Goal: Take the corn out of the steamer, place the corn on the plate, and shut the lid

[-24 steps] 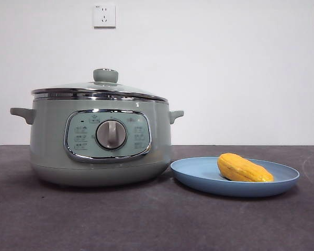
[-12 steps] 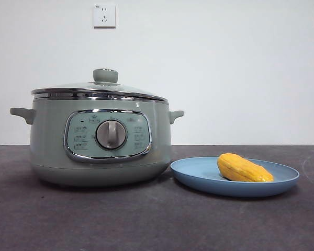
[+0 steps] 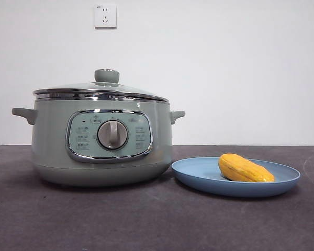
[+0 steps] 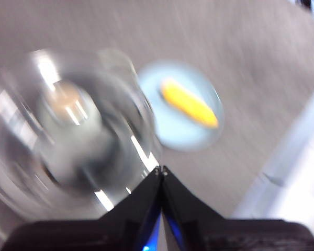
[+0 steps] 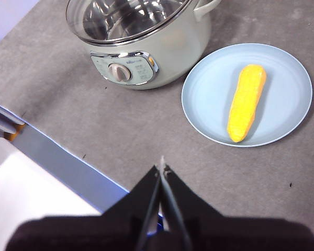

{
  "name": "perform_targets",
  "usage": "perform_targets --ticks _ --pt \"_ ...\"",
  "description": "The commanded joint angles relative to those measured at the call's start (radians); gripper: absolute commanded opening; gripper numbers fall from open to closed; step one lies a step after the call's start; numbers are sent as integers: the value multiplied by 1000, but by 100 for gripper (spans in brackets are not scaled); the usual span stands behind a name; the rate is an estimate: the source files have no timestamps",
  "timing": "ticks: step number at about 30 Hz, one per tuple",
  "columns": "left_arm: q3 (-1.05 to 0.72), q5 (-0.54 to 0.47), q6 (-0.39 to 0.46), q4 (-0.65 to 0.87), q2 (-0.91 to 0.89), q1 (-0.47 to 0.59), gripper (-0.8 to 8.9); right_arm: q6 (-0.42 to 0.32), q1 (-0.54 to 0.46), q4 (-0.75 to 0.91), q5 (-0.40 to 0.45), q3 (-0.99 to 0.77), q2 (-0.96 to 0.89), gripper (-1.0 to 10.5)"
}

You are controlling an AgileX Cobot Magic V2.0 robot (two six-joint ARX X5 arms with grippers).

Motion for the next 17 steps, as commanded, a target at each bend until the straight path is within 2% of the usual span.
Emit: perform_targets --ticks 1,5,10,17 --pt "-3 42 98 105 -52 58 -4 -5 2 8 2 -5 0 1" --pt "-48 78 111 222 -154 137 -4 -5 2 8 3 -5 0 1" --pt "-267 60 112 434 -344 258 -4 -5 2 8 2 -5 0 1" --pt "-719 -103 106 650 -639 348 -4 -5 2 8 2 -5 0 1"
